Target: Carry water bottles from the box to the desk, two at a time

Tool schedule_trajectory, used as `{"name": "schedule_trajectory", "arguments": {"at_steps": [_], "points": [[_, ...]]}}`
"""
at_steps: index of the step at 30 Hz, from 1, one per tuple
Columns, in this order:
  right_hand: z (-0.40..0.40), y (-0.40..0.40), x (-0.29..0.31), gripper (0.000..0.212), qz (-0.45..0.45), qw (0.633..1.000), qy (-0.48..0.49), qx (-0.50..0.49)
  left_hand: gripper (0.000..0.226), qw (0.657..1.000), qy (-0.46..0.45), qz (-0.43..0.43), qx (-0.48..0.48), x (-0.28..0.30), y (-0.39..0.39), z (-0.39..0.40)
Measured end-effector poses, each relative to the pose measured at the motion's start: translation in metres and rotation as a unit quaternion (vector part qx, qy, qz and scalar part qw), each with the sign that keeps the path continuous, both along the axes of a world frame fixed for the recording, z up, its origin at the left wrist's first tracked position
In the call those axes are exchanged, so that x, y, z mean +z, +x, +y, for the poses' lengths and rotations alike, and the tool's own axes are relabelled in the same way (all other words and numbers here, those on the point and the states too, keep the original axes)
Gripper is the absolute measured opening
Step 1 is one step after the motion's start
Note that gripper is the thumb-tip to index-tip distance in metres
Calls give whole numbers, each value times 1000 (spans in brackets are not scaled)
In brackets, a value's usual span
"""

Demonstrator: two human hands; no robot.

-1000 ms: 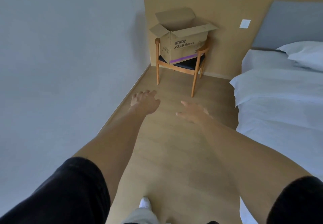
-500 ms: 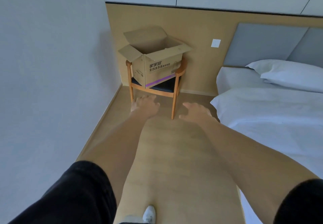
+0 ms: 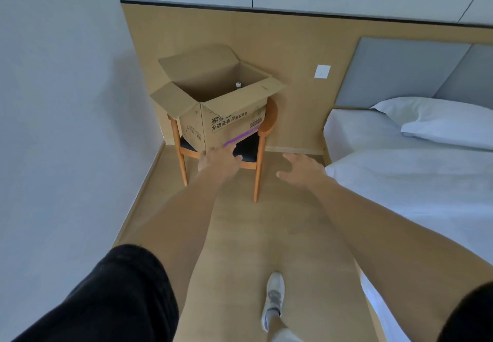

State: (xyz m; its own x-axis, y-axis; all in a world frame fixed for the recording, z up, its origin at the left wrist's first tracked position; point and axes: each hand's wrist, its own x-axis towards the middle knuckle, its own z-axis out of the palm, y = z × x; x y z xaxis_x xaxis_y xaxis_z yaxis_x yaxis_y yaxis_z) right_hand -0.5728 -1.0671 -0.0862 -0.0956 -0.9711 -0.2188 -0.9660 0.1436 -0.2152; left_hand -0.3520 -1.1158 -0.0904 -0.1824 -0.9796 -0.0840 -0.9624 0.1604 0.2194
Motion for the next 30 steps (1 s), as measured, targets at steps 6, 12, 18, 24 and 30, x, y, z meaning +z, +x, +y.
{"name": "schedule_trajectory", "arguments": {"at_steps": [6, 12, 18, 24, 30], "points": [[-120, -27, -6, 66, -20, 1000, -13, 16, 35, 998, -57, 0, 23, 0, -30, -113], [-247, -62, 23, 62, -36, 998, -28, 49, 45, 997, -63, -1, 50, 20, -66, -230], [-345, -79, 40, 54, -17, 995, -47, 90, 45, 994, -84, 2, 71, 24, -89, -307], [-421, -81, 34, 65, -32, 993, -41, 104, 48, 993, -76, 2, 94, 17, -87, -378], [-520, -73, 26, 67, -46, 989, -48, 129, 50, 991, -69, 21, 109, -2, -85, -472]]}}
